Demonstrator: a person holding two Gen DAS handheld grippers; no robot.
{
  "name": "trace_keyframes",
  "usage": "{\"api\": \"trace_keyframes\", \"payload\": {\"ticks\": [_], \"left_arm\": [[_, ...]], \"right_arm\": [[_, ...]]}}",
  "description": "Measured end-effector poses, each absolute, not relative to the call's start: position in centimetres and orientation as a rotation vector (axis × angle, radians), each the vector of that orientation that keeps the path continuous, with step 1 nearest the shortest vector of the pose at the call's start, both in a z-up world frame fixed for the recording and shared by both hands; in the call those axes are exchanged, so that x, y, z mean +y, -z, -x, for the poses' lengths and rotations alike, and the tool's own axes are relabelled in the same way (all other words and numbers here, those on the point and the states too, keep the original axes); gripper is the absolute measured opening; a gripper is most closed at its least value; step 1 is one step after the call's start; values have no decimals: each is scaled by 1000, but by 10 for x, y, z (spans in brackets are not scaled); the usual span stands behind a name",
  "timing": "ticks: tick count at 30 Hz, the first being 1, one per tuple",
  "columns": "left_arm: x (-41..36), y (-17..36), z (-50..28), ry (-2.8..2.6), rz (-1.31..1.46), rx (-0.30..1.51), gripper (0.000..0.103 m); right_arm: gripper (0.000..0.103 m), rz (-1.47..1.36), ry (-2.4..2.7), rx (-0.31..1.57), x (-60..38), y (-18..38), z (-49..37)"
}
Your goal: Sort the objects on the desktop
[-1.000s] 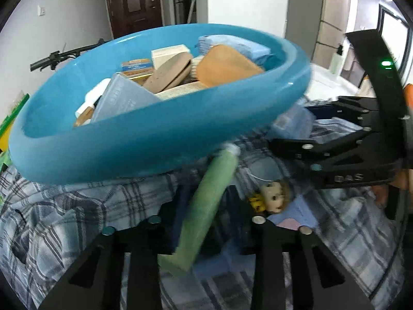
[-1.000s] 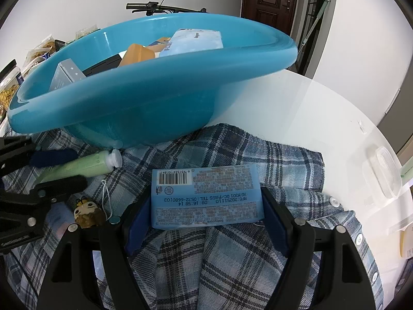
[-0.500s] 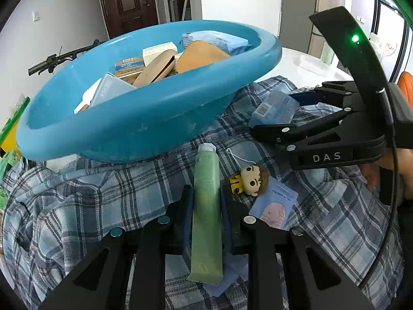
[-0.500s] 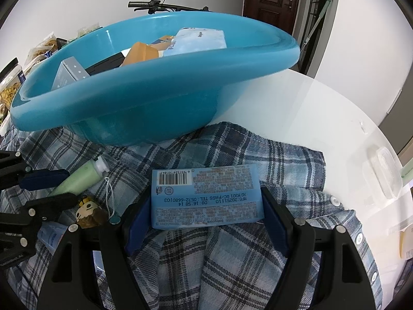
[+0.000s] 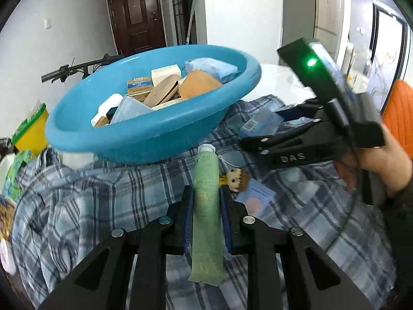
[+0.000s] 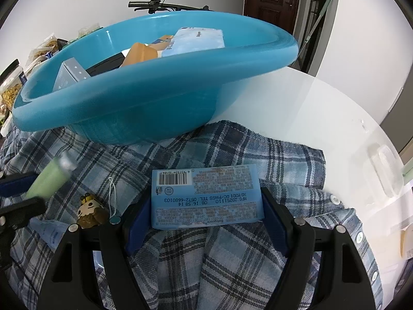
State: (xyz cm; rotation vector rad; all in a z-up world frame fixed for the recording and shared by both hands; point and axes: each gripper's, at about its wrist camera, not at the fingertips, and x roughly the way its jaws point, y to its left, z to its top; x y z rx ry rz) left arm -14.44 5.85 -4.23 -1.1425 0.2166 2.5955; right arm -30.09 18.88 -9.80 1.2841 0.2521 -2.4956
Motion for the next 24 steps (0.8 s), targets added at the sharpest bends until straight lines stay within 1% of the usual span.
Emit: {"api": "trace_keyframes", "payload": {"ticks": [2,7,13,18,21,24], "left_arm": [[57,35,134,-2588,1117,197,22],[60,12,112,-2607,1056,221,22],[53,-24,112,-2664,965,160,22],[48,-57,125,-2741,878,129,22],[41,-73,145,-2771,852,78,22],[40,-84,168,-2782,842,63,22]], "right_arm": [[76,-1286,2494,247,190,98,302],[76,-1289,2497,241,193,98,303],[76,-1290,2498,231,193,98,305],[75,-1290,2501,242,194,98,304],[75,-1290,2506,251,195,99,304],[75,-1289,2507,259,196,99,302]]}}
